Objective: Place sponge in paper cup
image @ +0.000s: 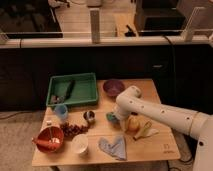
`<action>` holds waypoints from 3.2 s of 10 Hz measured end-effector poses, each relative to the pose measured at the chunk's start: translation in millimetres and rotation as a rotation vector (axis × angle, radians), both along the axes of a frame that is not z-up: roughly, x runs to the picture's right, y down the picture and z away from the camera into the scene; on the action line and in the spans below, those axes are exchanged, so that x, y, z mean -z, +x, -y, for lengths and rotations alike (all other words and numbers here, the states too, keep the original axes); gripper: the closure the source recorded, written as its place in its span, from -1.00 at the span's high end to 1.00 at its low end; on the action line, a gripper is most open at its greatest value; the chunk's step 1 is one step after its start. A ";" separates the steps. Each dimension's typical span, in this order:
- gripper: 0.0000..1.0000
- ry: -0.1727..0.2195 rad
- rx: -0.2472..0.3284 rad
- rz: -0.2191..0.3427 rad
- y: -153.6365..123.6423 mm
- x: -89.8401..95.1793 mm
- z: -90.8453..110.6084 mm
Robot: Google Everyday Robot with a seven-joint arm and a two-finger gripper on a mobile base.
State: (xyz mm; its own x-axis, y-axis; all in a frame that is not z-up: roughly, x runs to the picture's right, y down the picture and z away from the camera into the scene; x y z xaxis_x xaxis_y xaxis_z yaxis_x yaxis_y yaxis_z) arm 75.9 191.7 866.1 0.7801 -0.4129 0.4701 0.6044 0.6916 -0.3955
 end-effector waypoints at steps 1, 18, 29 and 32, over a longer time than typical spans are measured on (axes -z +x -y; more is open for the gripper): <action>0.60 0.000 -0.008 0.001 0.1 -1.9 0.7; 0.55 -0.014 -0.062 -0.023 5.9 -9.5 3.2; 0.59 -0.019 -0.084 -0.032 7.8 -9.4 6.3; 0.59 -0.021 -0.089 -0.034 7.9 -9.9 6.3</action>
